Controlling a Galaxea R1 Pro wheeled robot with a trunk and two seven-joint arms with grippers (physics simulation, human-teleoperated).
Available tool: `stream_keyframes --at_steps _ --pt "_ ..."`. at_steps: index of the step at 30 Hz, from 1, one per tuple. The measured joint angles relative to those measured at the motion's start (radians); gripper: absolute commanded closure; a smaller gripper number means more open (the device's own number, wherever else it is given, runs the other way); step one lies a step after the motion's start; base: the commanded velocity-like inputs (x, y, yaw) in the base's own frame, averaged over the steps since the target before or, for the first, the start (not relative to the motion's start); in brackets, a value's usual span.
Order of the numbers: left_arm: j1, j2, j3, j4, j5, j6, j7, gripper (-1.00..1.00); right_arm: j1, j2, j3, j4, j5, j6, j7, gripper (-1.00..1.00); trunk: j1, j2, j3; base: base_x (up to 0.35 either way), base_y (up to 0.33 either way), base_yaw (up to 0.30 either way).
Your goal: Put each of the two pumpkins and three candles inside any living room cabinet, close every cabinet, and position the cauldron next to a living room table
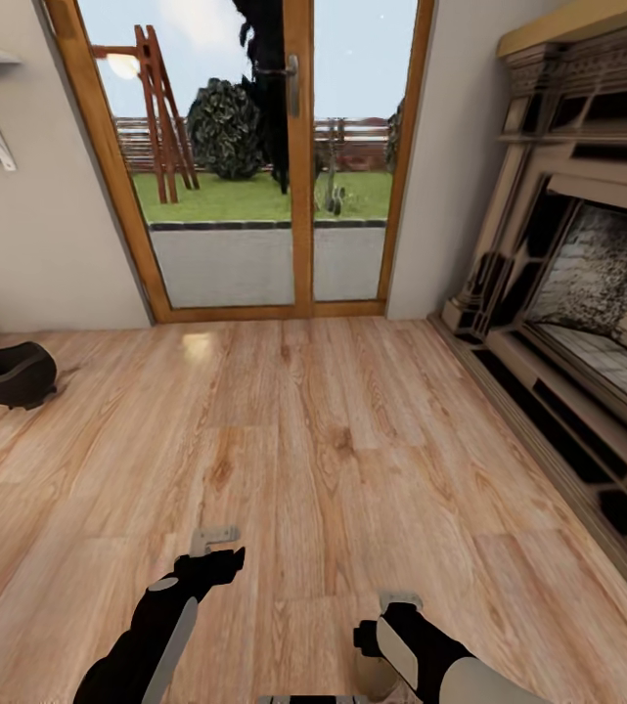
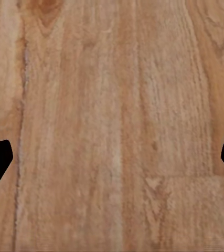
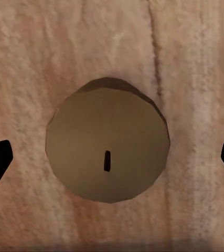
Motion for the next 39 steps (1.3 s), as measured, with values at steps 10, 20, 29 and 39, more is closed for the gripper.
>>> stream_keyframes --at_steps 10,20,29,39 --pt "0.0 -0.001 0.0 0.001 0.0 -0.003 0.003 -1.0 0.0 -0.003 0.002 0.001 0.001 -0.026 0.001 -1.0 0.004 -0.002 -0.039 0.0 0.0 0.0" --pt "0.0 0.0 0.0 0.0 0.0 -0.003 0.002 -1.0 0.0 -0.001 0.008 0.001 0.002 -0.029 0.001 -1.0 0.006 -0.003 -0.05 0.0 0.0 0.0" --pt "0.0 0.0 0.0 -0.002 0.0 -0.002 0.004 -1.0 0.0 0.002 0.011 0.001 0.003 -0.029 0.001 -1.0 0.006 -0.003 -0.05 0.052 0.023 0.0" --pt "0.0 -0.001 0.0 -0.001 0.0 -0.002 0.005 -1.0 0.0 0.004 0.011 0.0 0.003 -0.029 0.001 -1.0 0.006 -0.003 -0.05 0.012 0.029 0.0"
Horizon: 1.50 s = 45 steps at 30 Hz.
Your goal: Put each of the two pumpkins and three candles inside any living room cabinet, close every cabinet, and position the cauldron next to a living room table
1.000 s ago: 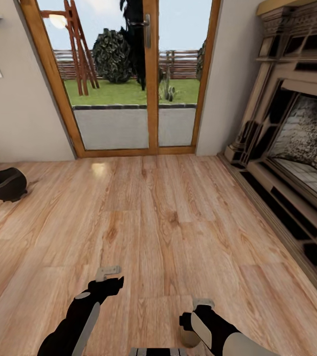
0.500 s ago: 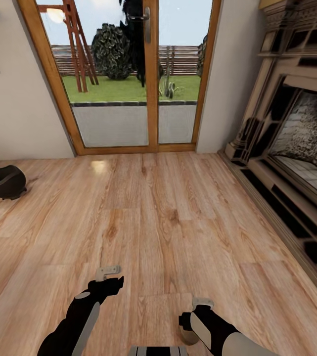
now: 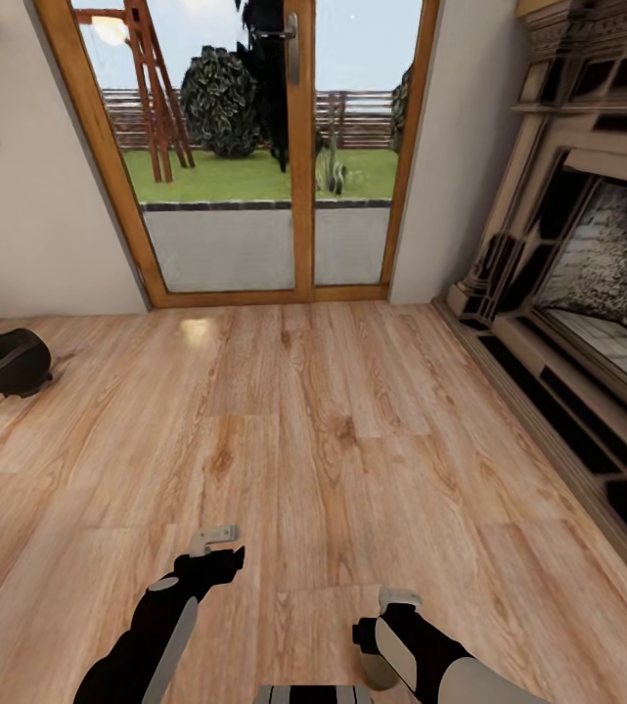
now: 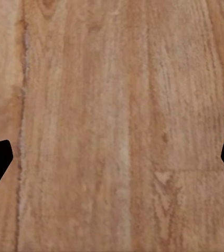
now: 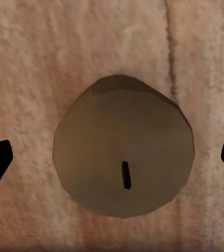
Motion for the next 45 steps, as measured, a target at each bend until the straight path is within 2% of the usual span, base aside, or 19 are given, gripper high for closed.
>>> stream_keyframes --at_steps 11,16,24,30,35,45 --pt "0.0 0.0 0.0 -0.002 0.0 -0.001 0.0 -1.0 0.0 -0.001 0.0 0.0 0.0 0.0 0.0 -1.0 0.0 0.0 0.0 0.0 0.014 0.0" --pt "0.0 0.001 0.0 -0.004 0.001 0.002 0.0 -1.0 0.0 -0.002 -0.001 0.0 0.001 -0.002 0.0 -1.0 0.002 -0.001 -0.019 0.0 0.0 0.0" --pt "0.001 0.001 0.0 -0.006 0.001 0.005 0.0 -1.0 -0.001 -0.005 -0.001 -0.003 0.005 -0.032 0.0 -1.0 0.002 -0.001 -0.019 0.0 0.0 0.0" --pt "0.01 0.001 0.0 -0.023 0.0 0.007 0.0 -1.0 -0.004 -0.006 -0.002 -0.003 0.044 -0.042 0.0 -1.0 0.005 -0.003 -0.042 0.0 0.0 0.0" --pt "0.014 0.001 0.0 -0.034 0.0 0.008 0.0 -1.0 -0.005 -0.006 -0.003 -0.004 0.052 -0.043 0.0 -1.0 0.007 -0.004 -0.058 0.0 0.0 0.0" --pt "0.088 0.001 0.001 -0.166 0.001 0.011 -0.007 -1.0 -0.006 -0.005 -0.003 -0.005 0.055 -0.044 0.0 -1.0 0.007 -0.004 -0.058 0.0 0.0 0.0"
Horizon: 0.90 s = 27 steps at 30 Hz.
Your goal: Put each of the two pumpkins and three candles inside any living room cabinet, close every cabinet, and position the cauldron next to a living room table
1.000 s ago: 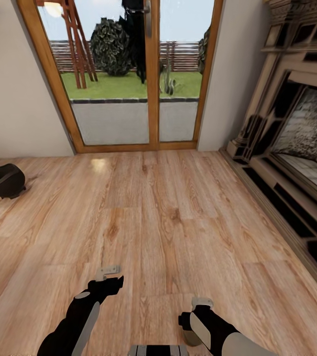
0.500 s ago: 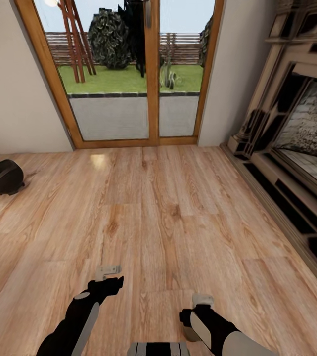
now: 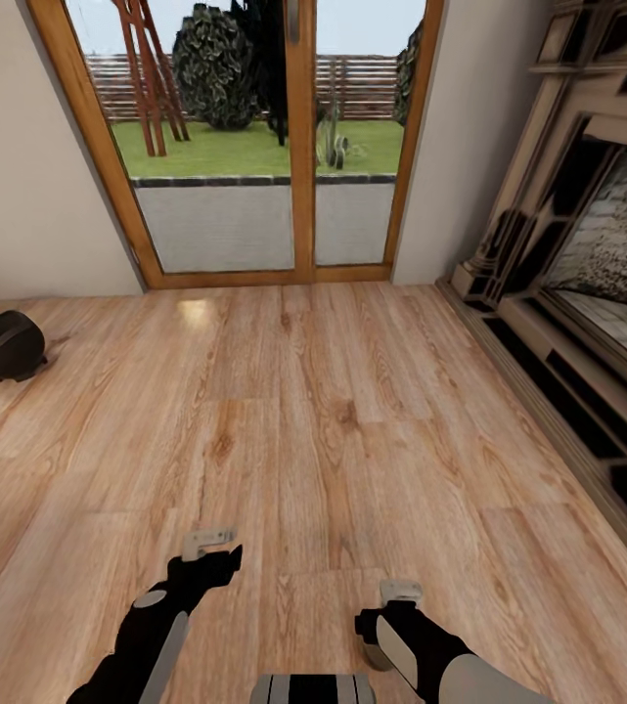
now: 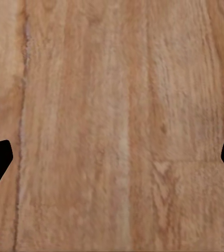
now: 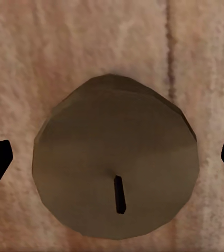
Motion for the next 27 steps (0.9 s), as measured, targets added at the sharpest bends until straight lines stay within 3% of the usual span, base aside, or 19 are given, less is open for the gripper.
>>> stream_keyframes --at_steps 3,11,21,27 --pt "0.046 0.0 0.0 -0.062 0.0 0.0 0.0 -1.0 0.0 0.0 0.0 0.0 0.0 0.0 0.0 -1.0 0.0 0.0 0.0 0.0 0.0 0.0" --pt "0.079 0.0 0.0 -0.124 0.001 -0.002 -0.001 -1.0 -0.001 0.0 0.0 -0.001 0.0 -0.021 0.0 -1.0 0.0 0.0 0.0 0.0 0.0 0.0" --pt "0.162 0.0 0.001 -0.234 0.003 -0.007 -0.016 -1.0 -0.003 0.0 0.0 0.0 0.0 -0.032 0.0 -1.0 0.0 0.0 0.0 0.0 0.0 0.0" --pt "0.173 0.0 0.002 -0.243 0.003 -0.007 -0.025 -1.0 -0.003 0.001 0.0 0.0 -0.001 -0.032 0.001 -1.0 0.003 -0.001 -0.023 0.0 0.0 0.0"
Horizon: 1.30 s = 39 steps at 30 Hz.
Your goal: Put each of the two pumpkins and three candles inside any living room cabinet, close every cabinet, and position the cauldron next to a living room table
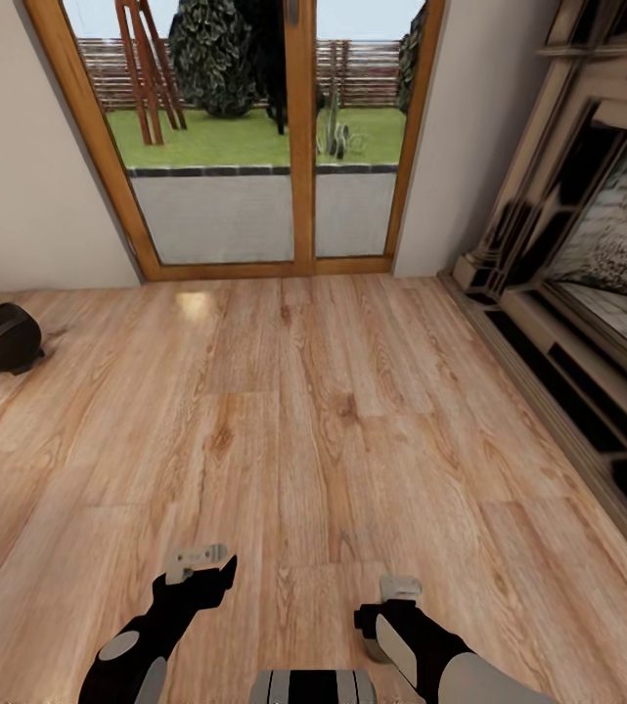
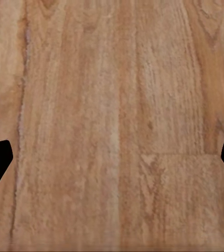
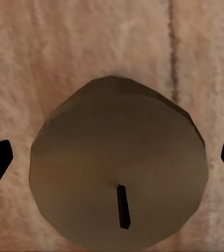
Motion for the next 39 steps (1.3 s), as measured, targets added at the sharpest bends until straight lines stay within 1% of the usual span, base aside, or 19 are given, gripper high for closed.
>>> stream_keyframes --at_steps 1,9,13,21,26,39 --pt "0.001 0.0 0.0 -0.001 0.0 0.0 -0.001 -1.0 0.0 0.0 0.0 0.0 0.0 0.0 0.0 -1.0 0.0 0.0 -0.004 0.0 0.0 0.0" --pt "0.002 -0.001 -0.001 -0.001 0.0 -0.002 -0.002 -1.0 0.0 0.0 0.0 0.0 0.0 -0.001 0.001 -1.0 0.0 0.0 -0.004 0.0 0.0 0.0" --pt "0.002 -0.001 -0.001 -0.002 0.0 -0.002 -0.002 -1.0 0.0 0.0 0.001 0.0 0.0 -0.002 0.001 -1.0 0.002 -0.001 -0.019 0.0 0.0 0.0" --pt "0.002 -0.001 -0.001 -0.002 0.0 -0.003 -0.002 -1.0 -0.001 -0.001 0.002 0.0 0.0 -0.002 0.001 -1.0 0.002 -0.001 -0.019 0.0 0.0 0.0" --pt "0.002 -0.001 -0.001 -0.002 0.0 -0.004 -0.001 -1.0 -0.002 -0.001 0.002 0.0 0.0 -0.002 0.001 -1.0 0.004 -0.002 -0.039 0.0 0.0 0.0" --pt "0.002 -0.001 -0.002 -0.002 0.0 -0.004 -0.001 -1.0 -0.002 -0.001 0.002 0.0 0.0 -0.002 0.001 -1.0 0.004 -0.002 -0.039 0.0 0.0 0.0"
